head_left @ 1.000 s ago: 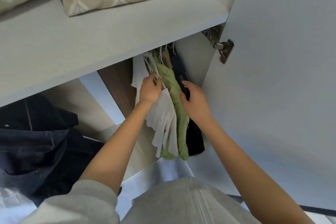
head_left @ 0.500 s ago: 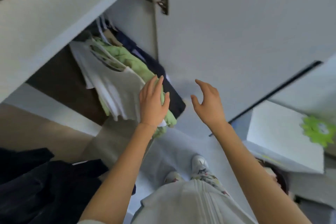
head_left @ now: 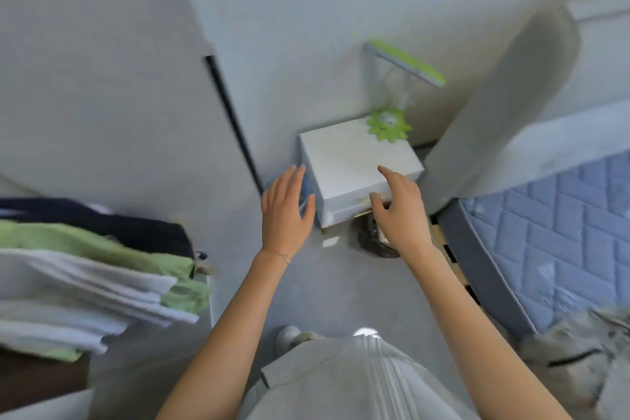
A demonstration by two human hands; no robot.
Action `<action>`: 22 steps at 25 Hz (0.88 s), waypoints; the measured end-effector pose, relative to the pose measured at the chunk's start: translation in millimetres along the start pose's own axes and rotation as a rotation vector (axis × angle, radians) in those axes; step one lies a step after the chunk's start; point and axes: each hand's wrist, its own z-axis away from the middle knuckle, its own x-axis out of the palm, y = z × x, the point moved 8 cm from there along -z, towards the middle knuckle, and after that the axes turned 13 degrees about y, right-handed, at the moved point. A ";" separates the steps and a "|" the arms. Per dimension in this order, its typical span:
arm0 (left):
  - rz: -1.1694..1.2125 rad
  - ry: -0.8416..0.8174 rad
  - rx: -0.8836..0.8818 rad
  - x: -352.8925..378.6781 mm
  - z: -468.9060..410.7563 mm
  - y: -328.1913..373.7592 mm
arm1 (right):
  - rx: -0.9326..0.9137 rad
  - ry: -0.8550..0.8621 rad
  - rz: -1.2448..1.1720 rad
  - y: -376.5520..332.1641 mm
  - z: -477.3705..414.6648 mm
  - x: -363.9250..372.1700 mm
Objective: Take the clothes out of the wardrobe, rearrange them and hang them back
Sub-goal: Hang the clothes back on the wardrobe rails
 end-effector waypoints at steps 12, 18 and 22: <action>0.168 -0.361 0.345 227.8 94.5 327.1 | 0.390 0.296 0.128 295.0 77.8 -253.1; 0.261 -0.565 0.594 312.2 157.5 468.2 | 0.660 0.476 0.172 403.6 140.7 -350.3; 0.312 -0.687 0.712 370.5 200.7 557.5 | 0.799 0.578 0.222 468.8 175.7 -406.2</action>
